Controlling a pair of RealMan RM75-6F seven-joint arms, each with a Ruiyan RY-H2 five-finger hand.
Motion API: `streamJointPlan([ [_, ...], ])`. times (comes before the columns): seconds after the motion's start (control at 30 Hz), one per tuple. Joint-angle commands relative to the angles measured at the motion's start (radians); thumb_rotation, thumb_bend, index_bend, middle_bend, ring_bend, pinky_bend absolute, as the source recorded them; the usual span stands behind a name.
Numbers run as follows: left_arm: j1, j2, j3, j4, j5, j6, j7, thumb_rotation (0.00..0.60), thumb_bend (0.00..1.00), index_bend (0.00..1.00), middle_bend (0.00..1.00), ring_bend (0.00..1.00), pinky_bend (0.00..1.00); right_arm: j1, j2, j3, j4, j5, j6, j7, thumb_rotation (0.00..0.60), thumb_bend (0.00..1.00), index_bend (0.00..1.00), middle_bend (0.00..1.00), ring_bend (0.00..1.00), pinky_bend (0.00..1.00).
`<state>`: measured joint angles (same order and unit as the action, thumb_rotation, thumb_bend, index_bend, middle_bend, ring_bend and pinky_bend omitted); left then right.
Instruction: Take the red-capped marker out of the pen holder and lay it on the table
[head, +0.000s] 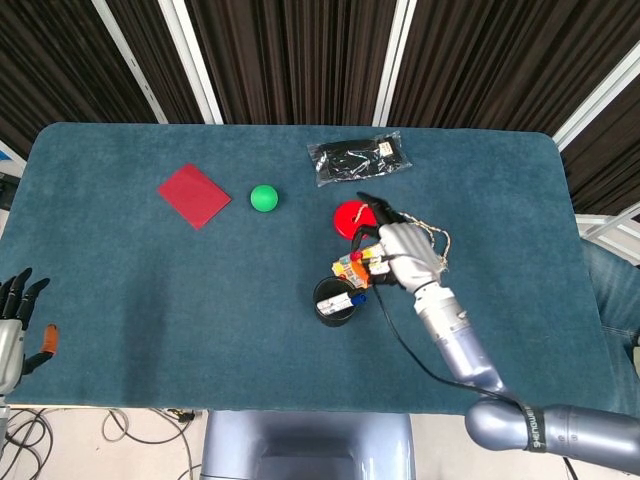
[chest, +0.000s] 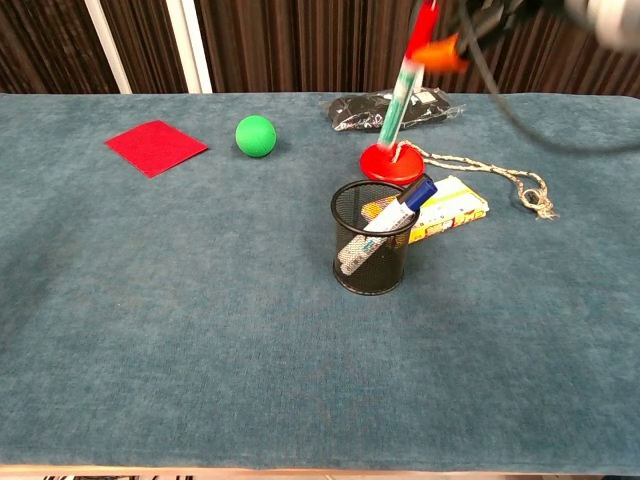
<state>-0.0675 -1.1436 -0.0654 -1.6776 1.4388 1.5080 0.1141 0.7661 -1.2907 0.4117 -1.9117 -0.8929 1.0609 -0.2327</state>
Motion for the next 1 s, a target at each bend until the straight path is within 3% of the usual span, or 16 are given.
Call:
streamJointPlan([
  [0.03, 0.000, 0.001, -0.001, -0.001, -0.002, -0.002, -0.003, 0.600, 0.48, 0.13, 0.00, 0.00, 0.00, -0.012, 0.071, 0.042, -0.017, 0.037, -0.027, 0.063, 0.600, 0.46, 0.58, 0.00, 0.00, 0.17],
  [0.23, 0.000, 0.001, 0.000, -0.001, -0.002, -0.003, -0.002, 0.600, 0.48, 0.13, 0.00, 0.00, 0.00, -0.043, 0.148, 0.049, -0.006, 0.052, -0.049, 0.125, 0.600, 0.46, 0.58, 0.00, 0.00, 0.17],
  [0.77, 0.000, -0.001, 0.000, -0.004, -0.007, -0.005, -0.001, 0.600, 0.48, 0.13, 0.00, 0.00, 0.00, -0.138, 0.176, -0.105, 0.047, -0.062, -0.141, 0.260, 0.600, 0.46, 0.58, 0.00, 0.00, 0.17],
  [1.0, 0.001, 0.000, 0.000, -0.005, -0.007, -0.005, -0.001, 0.600, 0.48, 0.13, 0.00, 0.00, 0.00, -0.127, 0.172, -0.160, 0.076, -0.070, -0.187, 0.222, 0.600, 0.46, 0.58, 0.00, 0.00, 0.17],
])
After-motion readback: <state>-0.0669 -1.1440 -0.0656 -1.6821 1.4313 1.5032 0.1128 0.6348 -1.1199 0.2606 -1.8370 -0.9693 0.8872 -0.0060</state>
